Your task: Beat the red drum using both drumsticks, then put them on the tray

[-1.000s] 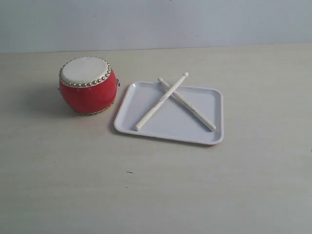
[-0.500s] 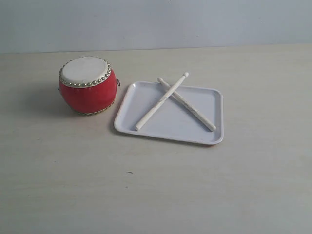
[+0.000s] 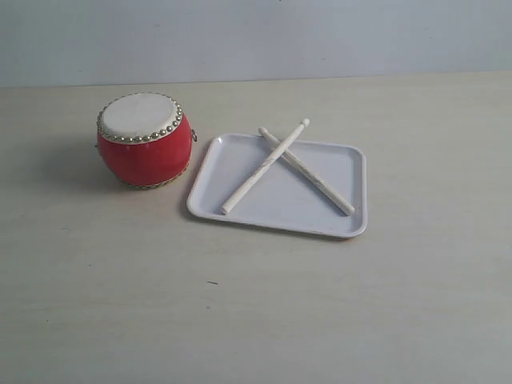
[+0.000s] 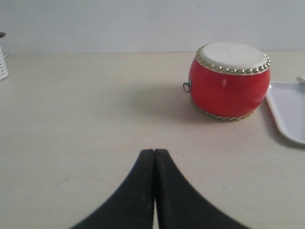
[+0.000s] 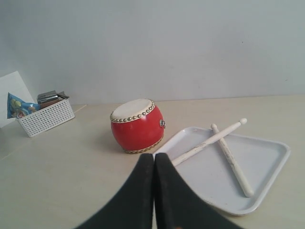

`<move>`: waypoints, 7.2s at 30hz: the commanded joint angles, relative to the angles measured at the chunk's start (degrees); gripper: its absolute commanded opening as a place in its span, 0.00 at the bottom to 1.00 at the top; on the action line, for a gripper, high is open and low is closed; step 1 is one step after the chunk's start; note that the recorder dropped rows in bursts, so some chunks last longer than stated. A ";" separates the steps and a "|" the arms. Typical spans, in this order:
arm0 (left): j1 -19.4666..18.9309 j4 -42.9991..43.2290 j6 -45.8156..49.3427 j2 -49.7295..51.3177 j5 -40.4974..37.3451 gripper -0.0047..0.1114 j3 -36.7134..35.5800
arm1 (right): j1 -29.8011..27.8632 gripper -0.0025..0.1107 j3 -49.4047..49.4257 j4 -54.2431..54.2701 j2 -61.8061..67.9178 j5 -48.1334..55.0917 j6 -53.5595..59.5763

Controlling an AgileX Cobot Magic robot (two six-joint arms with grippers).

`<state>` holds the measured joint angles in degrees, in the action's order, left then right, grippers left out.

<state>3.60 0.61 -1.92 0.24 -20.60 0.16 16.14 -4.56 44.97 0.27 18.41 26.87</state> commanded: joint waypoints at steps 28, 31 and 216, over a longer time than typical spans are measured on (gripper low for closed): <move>-0.19 -0.04 -0.04 -0.24 0.31 0.04 -0.16 | -0.13 0.02 0.22 0.02 -0.27 -0.60 -0.07; -0.19 -0.04 -0.04 -0.24 0.31 0.04 -0.16 | -0.13 0.02 0.22 0.02 -0.27 -0.60 -0.07; -0.19 -0.04 -0.04 -0.24 0.31 0.04 -0.16 | -16.14 0.02 4.56 -43.41 -0.27 -5.40 -31.63</move>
<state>3.60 0.61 -1.92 0.24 -20.60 0.16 0.22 -0.26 1.49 0.27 14.04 -4.78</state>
